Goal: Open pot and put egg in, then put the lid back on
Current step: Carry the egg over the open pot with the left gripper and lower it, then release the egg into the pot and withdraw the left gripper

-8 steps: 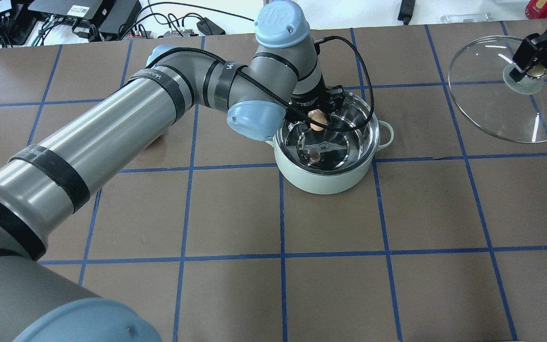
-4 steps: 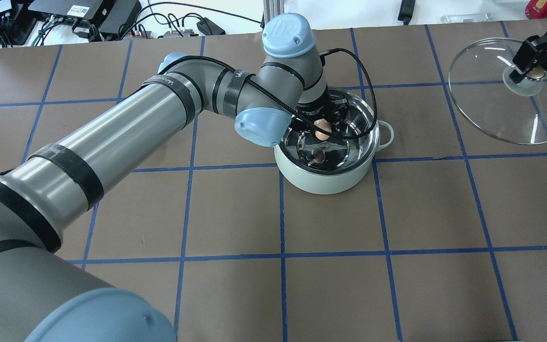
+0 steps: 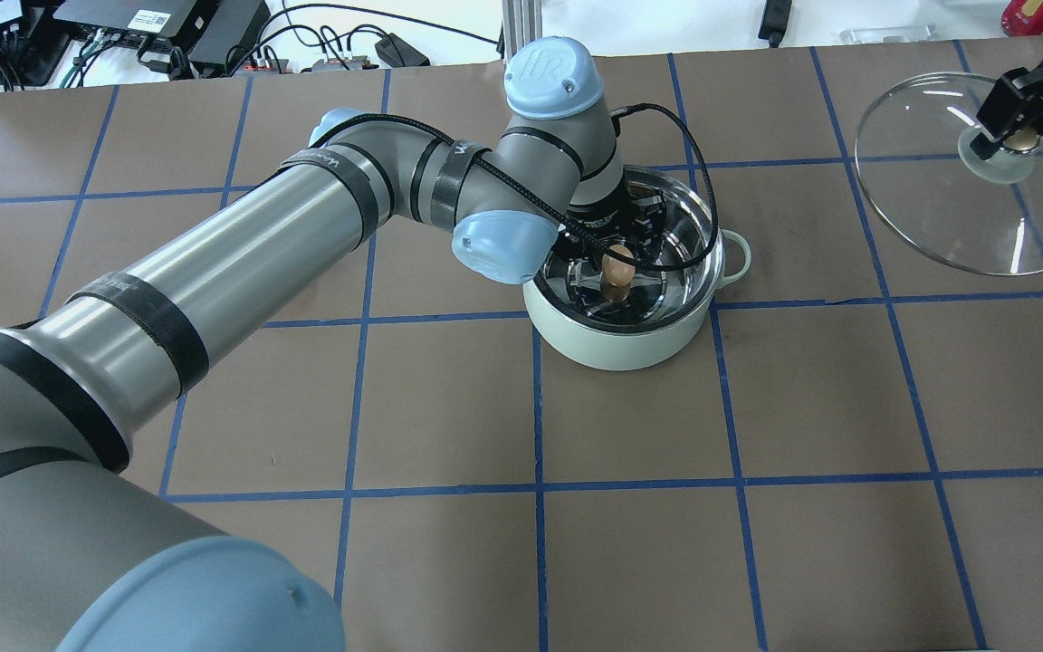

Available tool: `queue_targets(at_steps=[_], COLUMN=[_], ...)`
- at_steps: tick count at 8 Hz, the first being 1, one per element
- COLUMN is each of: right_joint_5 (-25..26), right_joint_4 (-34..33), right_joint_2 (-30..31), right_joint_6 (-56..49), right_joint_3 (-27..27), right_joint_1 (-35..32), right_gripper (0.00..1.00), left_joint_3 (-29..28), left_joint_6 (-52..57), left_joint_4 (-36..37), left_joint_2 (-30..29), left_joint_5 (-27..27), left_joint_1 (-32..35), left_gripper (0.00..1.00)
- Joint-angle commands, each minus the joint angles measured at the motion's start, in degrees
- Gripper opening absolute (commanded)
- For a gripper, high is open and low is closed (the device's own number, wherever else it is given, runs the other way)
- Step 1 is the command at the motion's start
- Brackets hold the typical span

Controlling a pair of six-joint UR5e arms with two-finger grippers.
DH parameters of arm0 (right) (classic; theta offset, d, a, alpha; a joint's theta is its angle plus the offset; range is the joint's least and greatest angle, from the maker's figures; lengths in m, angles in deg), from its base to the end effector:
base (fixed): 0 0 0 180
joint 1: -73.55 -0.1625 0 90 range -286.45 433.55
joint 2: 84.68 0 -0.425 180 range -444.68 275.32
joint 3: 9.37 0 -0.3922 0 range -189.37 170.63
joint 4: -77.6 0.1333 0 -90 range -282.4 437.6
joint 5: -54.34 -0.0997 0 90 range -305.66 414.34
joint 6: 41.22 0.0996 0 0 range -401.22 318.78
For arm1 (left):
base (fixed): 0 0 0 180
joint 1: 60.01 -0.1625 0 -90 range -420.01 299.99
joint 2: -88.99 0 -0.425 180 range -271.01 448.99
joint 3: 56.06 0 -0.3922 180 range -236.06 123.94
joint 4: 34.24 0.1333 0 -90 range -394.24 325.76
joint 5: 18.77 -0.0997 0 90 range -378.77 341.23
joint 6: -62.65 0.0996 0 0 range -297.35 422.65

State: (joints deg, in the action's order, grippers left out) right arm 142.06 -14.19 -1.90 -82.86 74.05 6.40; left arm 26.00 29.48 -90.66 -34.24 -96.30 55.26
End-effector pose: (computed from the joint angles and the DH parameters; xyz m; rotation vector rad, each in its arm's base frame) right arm -0.0860 -0.5576 0.4822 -0.5096 3.0762 -0.0596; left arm -0.4389 -0.5671 0.2686 0.1757 -2.8761 0.0286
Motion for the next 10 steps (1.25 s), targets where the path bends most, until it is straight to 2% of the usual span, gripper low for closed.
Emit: queue_targets(at_steps=[1, 2, 3, 4, 5, 6, 7, 9, 10], right_joint_5=[0.0, -0.1, -0.3, -0.4, -0.4, -0.3, 0.2, 0.9, 1.6], right_joint_4=[0.0, 0.1, 0.2, 0.4, 0.3, 0.0, -1.8, -4.2, -5.7], right_joint_2=[0.0, 0.0, 0.1, 0.7, 0.6, 0.6, 0.5, 0.4, 0.0], right_joint_6=[0.1, 0.3, 0.5, 2.0, 8.0, 10.1, 14.6, 24.4, 31.0], right_joint_3=[0.0, 0.1, 0.1, 0.1, 0.2, 0.3, 0.3, 0.3, 0.2], right_joint_1=[0.0, 0.0, 0.0, -0.5, -1.9, -4.6, -8.2, -18.0, -22.7], right_gripper=[0.0, 0.0, 0.0, 0.0, 0.0, 0.0, 0.0, 0.0, 0.0], left_joint_3=[-0.1, -0.3, -0.4, 0.0, 0.3, 0.3, 0.3, 0.4, 0.4], left_joint_6=[0.2, 0.5, 0.6, 2.4, 6.1, 9.5, 11.0, 25.4, 29.2], left_joint_4=[0.1, 0.0, -0.3, -1.9, -8.0, -10.4, -12.2, -21.1, -22.3], left_joint_2=[1.1, 2.9, 6.0, 9.8, 13.4, 16.6, 19.9, 25.8, 26.9], left_joint_5=[-0.2, -0.3, -0.7, -3.8, -10.5, -11.7, -10.8, -8.1, -8.2], left_joint_1=[0.0, 0.0, 0.0, -0.1, -1.4, -6.5, -15.1, -30.1, -35.1], left_gripper=[0.82, 0.86, 0.95, 1.0, 1.0, 1.0, 1.0, 1.0, 1.0])
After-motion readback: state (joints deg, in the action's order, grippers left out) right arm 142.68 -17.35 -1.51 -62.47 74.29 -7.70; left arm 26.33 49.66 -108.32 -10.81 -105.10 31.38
